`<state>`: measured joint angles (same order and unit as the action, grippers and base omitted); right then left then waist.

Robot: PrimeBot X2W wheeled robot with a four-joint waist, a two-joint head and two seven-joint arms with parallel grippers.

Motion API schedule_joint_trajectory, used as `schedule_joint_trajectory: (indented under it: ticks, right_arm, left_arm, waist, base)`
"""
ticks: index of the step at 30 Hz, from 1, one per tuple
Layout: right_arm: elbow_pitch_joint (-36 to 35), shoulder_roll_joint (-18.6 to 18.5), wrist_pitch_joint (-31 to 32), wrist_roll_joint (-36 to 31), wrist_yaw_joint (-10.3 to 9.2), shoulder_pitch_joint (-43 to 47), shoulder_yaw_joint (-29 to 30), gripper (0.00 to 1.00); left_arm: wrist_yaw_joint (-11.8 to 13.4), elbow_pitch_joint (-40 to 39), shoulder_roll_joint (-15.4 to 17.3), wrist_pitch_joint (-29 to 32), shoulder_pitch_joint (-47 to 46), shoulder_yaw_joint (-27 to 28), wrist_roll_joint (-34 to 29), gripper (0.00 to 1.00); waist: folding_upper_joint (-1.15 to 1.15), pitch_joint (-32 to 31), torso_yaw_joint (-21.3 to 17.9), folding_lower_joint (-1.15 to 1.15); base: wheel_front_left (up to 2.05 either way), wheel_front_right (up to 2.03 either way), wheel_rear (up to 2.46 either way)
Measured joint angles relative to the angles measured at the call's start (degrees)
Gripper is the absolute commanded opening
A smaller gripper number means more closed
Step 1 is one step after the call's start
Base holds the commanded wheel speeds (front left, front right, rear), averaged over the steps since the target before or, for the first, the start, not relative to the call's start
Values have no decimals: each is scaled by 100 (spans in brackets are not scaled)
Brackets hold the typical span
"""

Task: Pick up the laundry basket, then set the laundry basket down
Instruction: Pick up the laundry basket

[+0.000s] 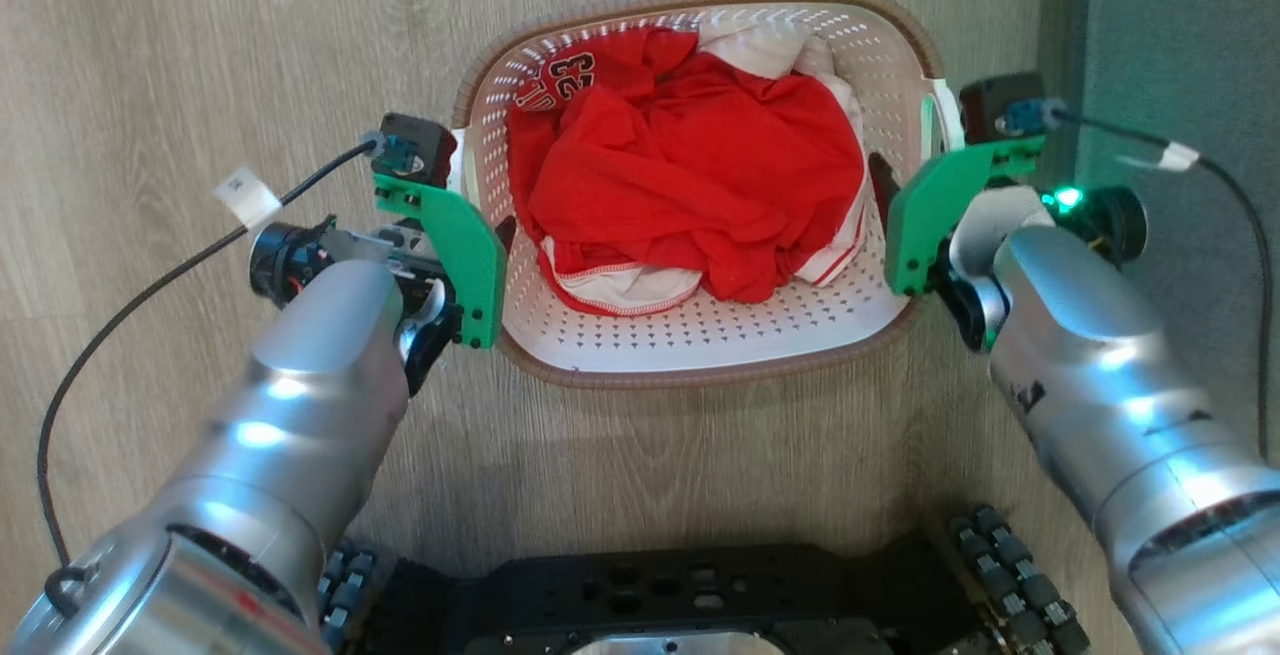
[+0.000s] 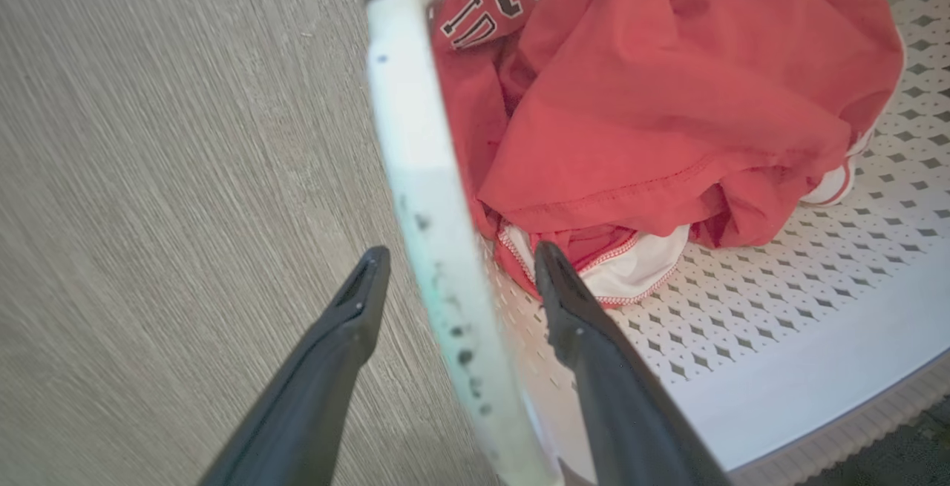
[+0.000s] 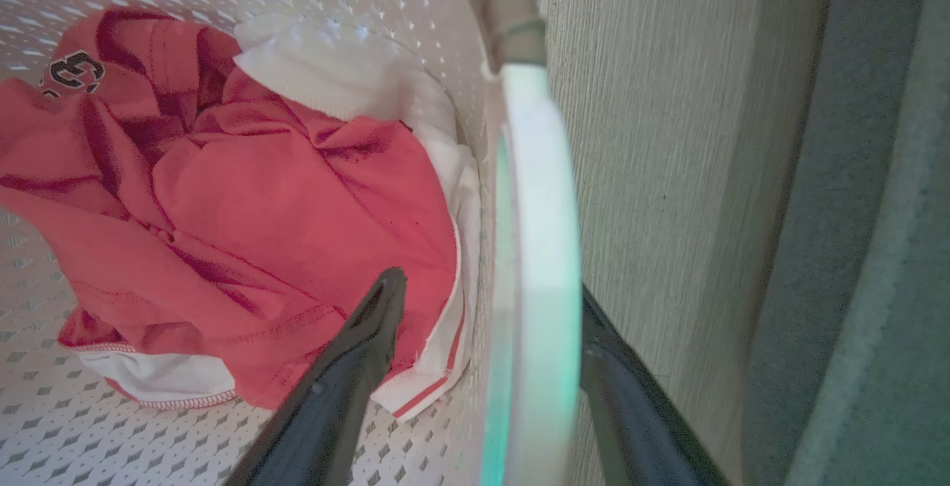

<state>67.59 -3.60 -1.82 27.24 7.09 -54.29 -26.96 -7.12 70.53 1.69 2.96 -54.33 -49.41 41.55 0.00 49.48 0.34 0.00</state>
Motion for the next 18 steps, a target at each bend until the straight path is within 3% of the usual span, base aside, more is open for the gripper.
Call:
schedule_joint_trajectory:
  ticks: [18]
  right_arm:
    - [233, -4, -59, 253, 0, -195, -292, 100]
  left_arm:
    - [0, 77, 0, 160, -149, -388, 349, 100]
  waist:
    - [0, 174, 55, 0]
  base:
    - [0, 0, 0]
